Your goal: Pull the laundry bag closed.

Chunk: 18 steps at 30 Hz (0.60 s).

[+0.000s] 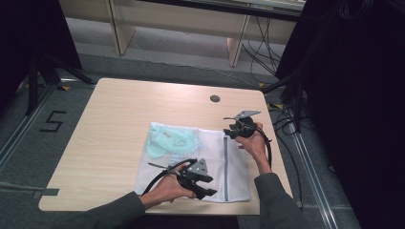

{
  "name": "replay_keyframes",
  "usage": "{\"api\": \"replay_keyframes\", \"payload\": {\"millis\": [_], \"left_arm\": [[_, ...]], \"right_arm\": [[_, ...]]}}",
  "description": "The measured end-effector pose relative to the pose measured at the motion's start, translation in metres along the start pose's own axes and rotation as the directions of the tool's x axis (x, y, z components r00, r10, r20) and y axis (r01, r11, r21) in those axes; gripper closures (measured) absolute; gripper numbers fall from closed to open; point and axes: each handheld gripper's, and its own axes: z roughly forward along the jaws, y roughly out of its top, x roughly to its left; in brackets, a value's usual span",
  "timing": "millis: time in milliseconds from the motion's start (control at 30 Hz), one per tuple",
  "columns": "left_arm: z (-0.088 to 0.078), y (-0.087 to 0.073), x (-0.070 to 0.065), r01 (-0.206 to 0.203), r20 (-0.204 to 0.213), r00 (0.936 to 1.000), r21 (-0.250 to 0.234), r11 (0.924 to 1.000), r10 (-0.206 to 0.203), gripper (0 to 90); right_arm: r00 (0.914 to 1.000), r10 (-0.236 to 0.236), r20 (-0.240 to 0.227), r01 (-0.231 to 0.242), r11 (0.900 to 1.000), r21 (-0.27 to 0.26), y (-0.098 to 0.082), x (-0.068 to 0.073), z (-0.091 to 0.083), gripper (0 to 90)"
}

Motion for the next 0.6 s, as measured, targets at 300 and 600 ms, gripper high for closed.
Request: {"api": "replay_keyframes", "payload": {"millis": [300,600], "left_arm": [[-0.038,-0.012,0.014,0.040,-0.085,0.9955,-0.017,0.9990,-0.042,39.0],[-0.075,-0.028,0.028,0.076,-0.170,0.9818,-0.056,0.9955,-0.084,36.5]], "right_arm": [[0.9998,0.019,0.000,-0.019,1.000,0.005,0.000,0.005,-0.018,53.8],[0.9997,0.011,-0.022,-0.011,1.000,0.003,-0.006,0.022,-0.036,47.6]]}}
